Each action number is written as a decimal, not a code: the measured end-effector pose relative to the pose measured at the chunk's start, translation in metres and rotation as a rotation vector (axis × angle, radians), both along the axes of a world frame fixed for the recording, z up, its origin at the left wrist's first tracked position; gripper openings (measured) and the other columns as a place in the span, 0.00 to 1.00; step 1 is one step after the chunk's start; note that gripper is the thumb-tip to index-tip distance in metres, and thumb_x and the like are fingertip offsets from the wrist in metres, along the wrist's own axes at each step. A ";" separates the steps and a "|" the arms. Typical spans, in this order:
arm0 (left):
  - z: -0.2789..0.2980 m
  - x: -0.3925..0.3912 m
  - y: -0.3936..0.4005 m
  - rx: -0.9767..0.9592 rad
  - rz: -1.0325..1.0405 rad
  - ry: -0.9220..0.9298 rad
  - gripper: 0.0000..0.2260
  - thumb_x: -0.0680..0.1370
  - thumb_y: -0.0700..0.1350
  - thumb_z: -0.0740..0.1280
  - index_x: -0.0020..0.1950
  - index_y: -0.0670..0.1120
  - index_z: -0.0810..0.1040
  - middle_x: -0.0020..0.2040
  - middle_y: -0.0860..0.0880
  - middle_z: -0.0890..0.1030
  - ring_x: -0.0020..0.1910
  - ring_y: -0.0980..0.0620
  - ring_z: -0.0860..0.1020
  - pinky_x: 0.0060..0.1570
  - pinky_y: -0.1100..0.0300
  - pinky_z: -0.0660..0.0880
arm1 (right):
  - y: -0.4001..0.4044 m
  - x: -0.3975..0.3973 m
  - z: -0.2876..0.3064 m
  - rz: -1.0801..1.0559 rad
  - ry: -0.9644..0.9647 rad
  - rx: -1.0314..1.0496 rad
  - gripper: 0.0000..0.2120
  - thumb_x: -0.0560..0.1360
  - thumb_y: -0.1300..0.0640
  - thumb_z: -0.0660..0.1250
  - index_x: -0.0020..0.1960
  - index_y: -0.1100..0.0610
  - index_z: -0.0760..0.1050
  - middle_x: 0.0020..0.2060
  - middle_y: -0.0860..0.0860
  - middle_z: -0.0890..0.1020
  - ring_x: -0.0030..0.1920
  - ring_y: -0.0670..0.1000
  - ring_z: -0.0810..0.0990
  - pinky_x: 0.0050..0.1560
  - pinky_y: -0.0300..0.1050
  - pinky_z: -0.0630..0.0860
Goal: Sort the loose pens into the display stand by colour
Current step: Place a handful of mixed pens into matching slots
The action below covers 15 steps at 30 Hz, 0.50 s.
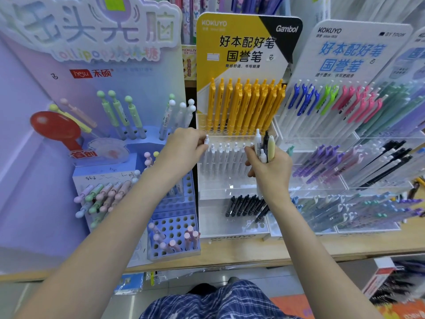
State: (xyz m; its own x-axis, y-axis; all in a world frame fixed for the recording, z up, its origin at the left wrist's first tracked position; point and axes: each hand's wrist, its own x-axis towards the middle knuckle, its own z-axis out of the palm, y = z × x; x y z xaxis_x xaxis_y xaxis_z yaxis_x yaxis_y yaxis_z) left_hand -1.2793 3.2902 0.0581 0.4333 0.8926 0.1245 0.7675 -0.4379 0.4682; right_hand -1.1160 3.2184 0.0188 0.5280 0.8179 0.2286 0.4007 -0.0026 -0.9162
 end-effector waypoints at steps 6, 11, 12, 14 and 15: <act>-0.015 -0.004 -0.002 -0.039 0.010 -0.005 0.09 0.78 0.41 0.64 0.44 0.36 0.77 0.43 0.39 0.82 0.46 0.43 0.79 0.49 0.48 0.74 | -0.001 0.005 0.001 -0.011 0.011 -0.002 0.06 0.74 0.59 0.69 0.40 0.61 0.76 0.26 0.47 0.78 0.21 0.45 0.75 0.26 0.35 0.73; -0.013 -0.004 -0.004 -0.078 0.029 0.006 0.08 0.77 0.41 0.65 0.50 0.37 0.80 0.46 0.42 0.83 0.48 0.46 0.80 0.51 0.51 0.75 | -0.002 0.003 0.005 0.000 0.010 -0.010 0.06 0.74 0.59 0.69 0.39 0.59 0.76 0.26 0.47 0.78 0.21 0.44 0.74 0.26 0.35 0.73; -0.010 -0.004 -0.003 -0.086 0.031 0.022 0.09 0.77 0.41 0.66 0.52 0.37 0.80 0.47 0.43 0.83 0.49 0.47 0.80 0.52 0.53 0.75 | -0.002 0.003 0.008 0.011 0.029 -0.014 0.07 0.74 0.59 0.69 0.38 0.58 0.76 0.26 0.48 0.78 0.21 0.44 0.74 0.26 0.35 0.73; -0.005 -0.005 -0.003 -0.083 0.045 0.049 0.12 0.76 0.44 0.67 0.57 0.40 0.79 0.50 0.44 0.83 0.51 0.49 0.80 0.54 0.56 0.74 | -0.002 0.005 0.015 0.101 0.123 -0.041 0.06 0.74 0.59 0.69 0.40 0.61 0.76 0.27 0.51 0.79 0.21 0.45 0.74 0.26 0.37 0.74; 0.000 -0.005 -0.005 -0.050 0.064 0.021 0.14 0.76 0.45 0.68 0.59 0.41 0.78 0.50 0.46 0.83 0.50 0.50 0.80 0.55 0.56 0.74 | -0.003 0.006 0.018 0.175 0.169 -0.063 0.07 0.73 0.59 0.70 0.43 0.63 0.77 0.28 0.53 0.79 0.21 0.46 0.74 0.25 0.38 0.74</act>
State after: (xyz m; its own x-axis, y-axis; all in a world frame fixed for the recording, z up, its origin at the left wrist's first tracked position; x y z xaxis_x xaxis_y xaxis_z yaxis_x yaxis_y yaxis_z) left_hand -1.2845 3.2855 0.0577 0.3771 0.9235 0.0705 0.8029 -0.3639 0.4721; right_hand -1.1100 3.2159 0.0369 0.4033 0.9102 0.0944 0.2412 -0.0062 -0.9705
